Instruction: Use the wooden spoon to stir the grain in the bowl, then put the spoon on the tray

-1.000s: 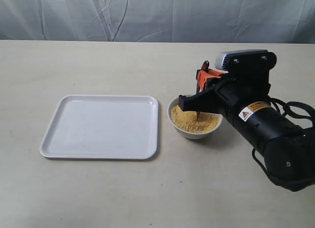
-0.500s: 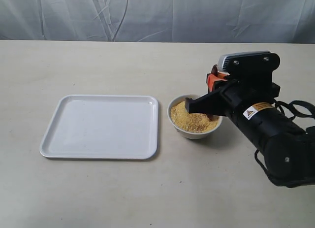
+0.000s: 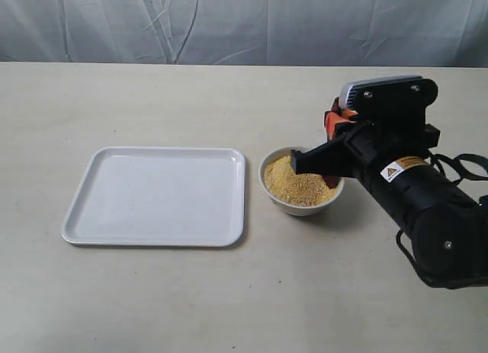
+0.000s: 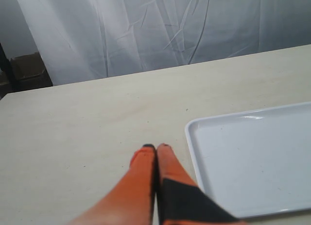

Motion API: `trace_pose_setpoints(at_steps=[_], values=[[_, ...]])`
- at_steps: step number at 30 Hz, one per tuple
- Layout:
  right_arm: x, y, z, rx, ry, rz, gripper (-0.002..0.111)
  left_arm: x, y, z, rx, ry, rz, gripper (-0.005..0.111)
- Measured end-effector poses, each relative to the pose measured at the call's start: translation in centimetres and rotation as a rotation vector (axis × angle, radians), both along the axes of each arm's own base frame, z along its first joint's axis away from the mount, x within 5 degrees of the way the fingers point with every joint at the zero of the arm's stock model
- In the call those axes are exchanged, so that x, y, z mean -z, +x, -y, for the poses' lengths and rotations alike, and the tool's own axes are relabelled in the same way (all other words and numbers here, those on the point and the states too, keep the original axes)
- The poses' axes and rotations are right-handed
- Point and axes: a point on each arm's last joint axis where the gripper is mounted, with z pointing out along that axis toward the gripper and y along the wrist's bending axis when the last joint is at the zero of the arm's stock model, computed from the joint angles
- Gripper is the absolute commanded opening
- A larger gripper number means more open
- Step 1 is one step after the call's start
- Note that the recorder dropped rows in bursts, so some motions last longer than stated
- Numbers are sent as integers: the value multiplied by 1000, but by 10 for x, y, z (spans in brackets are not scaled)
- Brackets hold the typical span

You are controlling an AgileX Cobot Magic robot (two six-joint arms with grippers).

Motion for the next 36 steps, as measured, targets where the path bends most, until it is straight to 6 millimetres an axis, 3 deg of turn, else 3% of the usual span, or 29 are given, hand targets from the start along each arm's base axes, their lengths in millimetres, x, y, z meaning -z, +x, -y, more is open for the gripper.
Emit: trace_pose_setpoints(at_steps=[7, 17, 22, 28, 36], values=[[5, -1, -10, -65, 126, -30, -1, 0, 0, 0, 0, 0, 0, 0], [-29, -5, 3, 2, 149, 82, -1, 0, 0, 0, 0, 0, 0, 0], [-21, -3, 6, 44, 116, 47, -1, 0, 0, 0, 0, 0, 0, 0], [2, 0, 0, 42, 138, -46, -1, 0, 0, 0, 0, 0, 0, 0], [0, -2, -7, -23, 209, -53, -1, 0, 0, 0, 0, 0, 0, 0]])
